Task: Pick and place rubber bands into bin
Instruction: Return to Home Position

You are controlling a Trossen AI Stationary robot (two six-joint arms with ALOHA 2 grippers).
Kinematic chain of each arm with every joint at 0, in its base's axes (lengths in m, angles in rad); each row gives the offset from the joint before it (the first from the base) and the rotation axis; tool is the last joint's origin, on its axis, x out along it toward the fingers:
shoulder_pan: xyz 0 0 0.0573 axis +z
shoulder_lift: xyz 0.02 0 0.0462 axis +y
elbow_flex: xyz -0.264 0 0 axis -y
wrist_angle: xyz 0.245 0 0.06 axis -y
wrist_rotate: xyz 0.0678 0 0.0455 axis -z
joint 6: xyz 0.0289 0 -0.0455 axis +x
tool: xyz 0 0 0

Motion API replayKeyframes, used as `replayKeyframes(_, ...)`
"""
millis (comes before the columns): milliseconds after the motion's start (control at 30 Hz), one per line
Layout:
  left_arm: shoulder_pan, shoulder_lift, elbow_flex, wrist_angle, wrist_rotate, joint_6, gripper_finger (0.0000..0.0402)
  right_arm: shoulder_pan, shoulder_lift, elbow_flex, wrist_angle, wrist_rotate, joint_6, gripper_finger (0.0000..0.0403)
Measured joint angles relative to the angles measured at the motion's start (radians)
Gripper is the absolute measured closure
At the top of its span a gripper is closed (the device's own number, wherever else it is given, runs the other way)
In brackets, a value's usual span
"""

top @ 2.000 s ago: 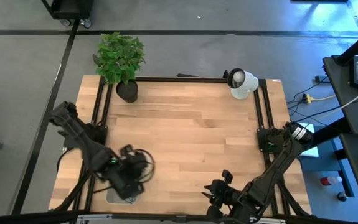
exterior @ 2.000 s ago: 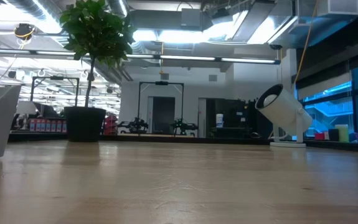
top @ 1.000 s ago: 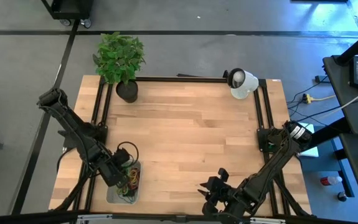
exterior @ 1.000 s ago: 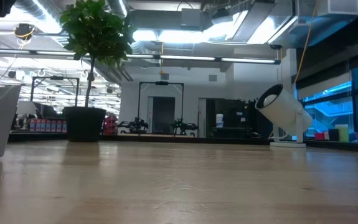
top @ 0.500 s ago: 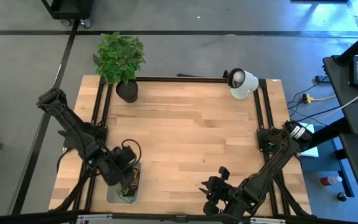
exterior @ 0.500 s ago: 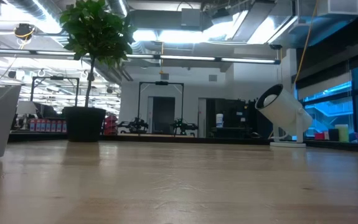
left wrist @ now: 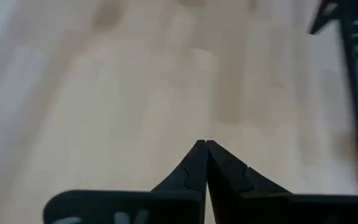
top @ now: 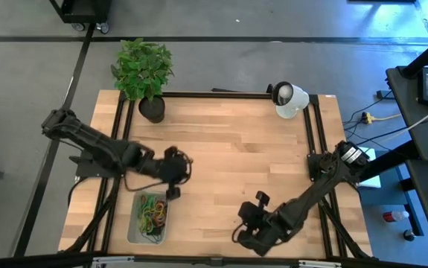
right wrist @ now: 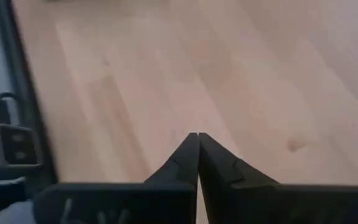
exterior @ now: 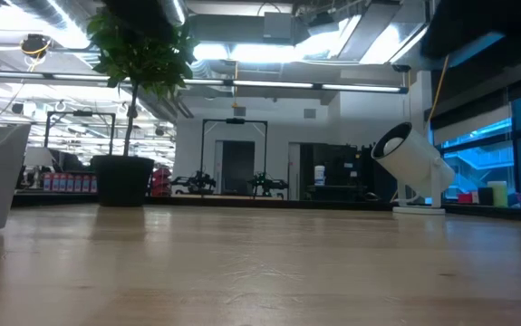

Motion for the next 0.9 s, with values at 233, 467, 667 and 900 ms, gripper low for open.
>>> replayKeyframes(233, 0.218, -0.058, -0.133, 0.23, 0.17, 0.293, 0.04, -0.107, -0.026, 0.0, -0.018, -0.098, -0.072, 0.0397)
replayKeyframes(467, 0.332, -0.304, -0.438, 0.495, 0.164, 0.334, 0.04, -0.202, -0.051, 0.0, -0.03, -0.099, -0.123, 0.04)
replayKeyframes(667, 0.341, -0.565, -0.661, 0.615, 0.118, 0.419, 0.04, -0.299, -0.051, 0.0, -0.04, -0.098, -0.133, 0.0396)
replayKeyframes(900, 0.358, -0.821, -0.818, 0.636, 0.12, 0.468, 0.04, -0.387, -0.051, -0.001, 0.045, -0.104, -0.233, 0.04)
